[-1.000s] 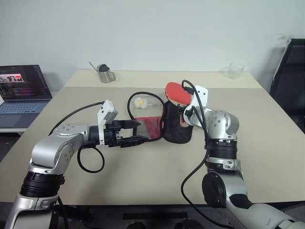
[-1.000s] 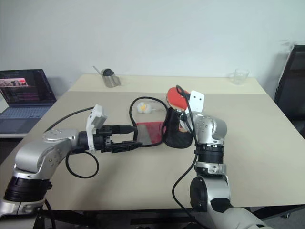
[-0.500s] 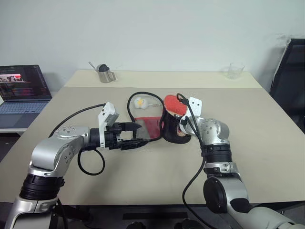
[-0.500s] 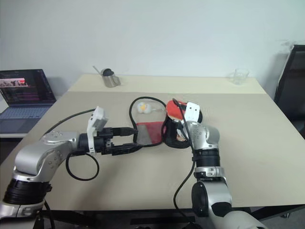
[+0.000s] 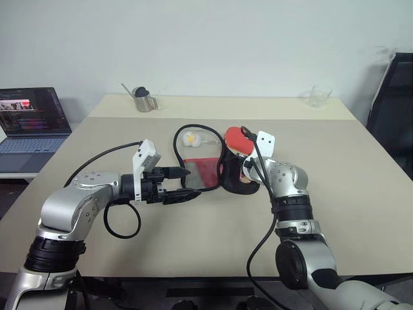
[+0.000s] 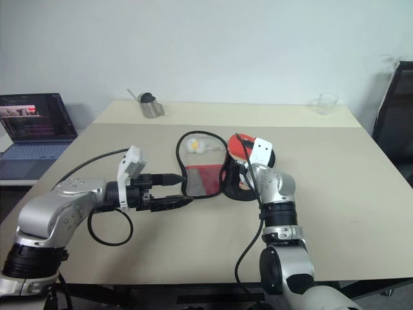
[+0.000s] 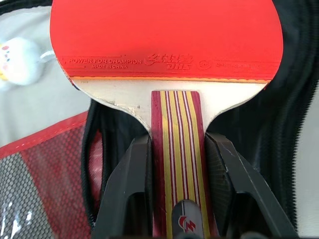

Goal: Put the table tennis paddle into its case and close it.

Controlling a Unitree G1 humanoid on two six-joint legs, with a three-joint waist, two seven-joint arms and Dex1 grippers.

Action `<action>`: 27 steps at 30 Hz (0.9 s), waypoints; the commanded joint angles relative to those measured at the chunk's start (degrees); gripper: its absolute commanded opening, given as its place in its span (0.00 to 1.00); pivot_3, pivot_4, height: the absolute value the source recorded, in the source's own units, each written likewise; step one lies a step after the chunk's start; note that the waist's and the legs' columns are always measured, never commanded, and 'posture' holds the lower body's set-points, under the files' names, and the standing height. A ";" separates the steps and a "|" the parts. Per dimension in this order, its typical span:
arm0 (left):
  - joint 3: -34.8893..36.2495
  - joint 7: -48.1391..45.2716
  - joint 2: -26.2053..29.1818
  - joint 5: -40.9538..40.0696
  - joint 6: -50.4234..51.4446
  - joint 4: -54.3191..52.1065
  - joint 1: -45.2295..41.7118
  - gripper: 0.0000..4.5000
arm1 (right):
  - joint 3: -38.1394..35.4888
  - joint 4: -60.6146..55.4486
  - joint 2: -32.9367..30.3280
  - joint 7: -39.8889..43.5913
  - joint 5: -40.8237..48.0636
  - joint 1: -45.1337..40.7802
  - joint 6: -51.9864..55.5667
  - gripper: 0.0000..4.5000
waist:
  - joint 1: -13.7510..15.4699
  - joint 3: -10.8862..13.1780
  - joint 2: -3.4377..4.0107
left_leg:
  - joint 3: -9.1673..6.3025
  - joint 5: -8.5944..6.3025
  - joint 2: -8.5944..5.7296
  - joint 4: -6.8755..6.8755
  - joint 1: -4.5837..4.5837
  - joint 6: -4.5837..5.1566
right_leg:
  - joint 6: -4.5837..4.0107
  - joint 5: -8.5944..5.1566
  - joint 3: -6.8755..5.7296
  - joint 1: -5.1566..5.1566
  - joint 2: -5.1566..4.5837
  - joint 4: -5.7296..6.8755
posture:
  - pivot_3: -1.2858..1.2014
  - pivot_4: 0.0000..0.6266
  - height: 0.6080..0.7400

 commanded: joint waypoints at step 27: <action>0.48 0.16 0.72 -0.02 -0.68 -1.86 -1.13 1.00 | 2.34 -0.33 7.78 -2.91 0.98 5.17 -3.79 0.25 | -0.01 0.00 0.00 | -0.01 0.00 0.00 -0.01 0.00 0.00 | 0.00 0.00 0.00 0.00 0.00 -0.01 | 0.52 0.24 1.00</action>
